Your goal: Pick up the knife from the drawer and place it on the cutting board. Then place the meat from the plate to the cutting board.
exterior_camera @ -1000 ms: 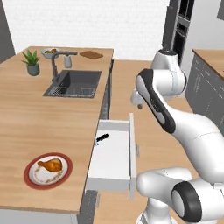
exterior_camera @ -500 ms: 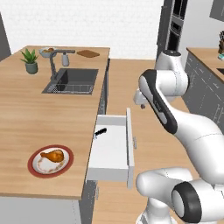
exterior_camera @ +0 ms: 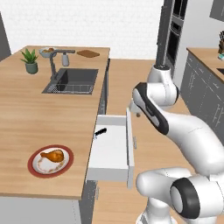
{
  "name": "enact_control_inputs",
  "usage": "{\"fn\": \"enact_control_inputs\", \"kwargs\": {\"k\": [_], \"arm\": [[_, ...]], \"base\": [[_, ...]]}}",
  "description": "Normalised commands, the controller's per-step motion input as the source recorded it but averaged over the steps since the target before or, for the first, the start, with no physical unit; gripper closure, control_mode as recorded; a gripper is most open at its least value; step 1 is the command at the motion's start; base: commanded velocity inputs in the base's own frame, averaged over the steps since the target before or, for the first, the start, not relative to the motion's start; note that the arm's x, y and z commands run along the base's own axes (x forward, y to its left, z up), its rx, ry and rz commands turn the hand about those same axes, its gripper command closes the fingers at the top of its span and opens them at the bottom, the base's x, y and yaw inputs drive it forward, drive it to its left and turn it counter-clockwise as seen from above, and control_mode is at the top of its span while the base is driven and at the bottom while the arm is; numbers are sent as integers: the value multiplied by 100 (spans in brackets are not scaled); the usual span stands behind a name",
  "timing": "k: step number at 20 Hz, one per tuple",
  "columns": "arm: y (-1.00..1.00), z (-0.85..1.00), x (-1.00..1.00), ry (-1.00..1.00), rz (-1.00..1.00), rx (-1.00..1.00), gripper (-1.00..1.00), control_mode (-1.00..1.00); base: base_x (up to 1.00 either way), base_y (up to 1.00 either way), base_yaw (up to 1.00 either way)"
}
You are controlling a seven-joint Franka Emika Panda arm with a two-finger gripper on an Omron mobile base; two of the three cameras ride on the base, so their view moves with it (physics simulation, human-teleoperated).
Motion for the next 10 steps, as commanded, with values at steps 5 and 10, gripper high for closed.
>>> {"fn": "enact_control_inputs", "kwargs": {"k": [5, 10], "arm": [[-9, -96, 57, 2, -17, 5, -100, -100], [-8, -78, 100, 5, -22, 2, -100, -100]], "base": [[0, 0, 0], [0, 0, 0]]}}
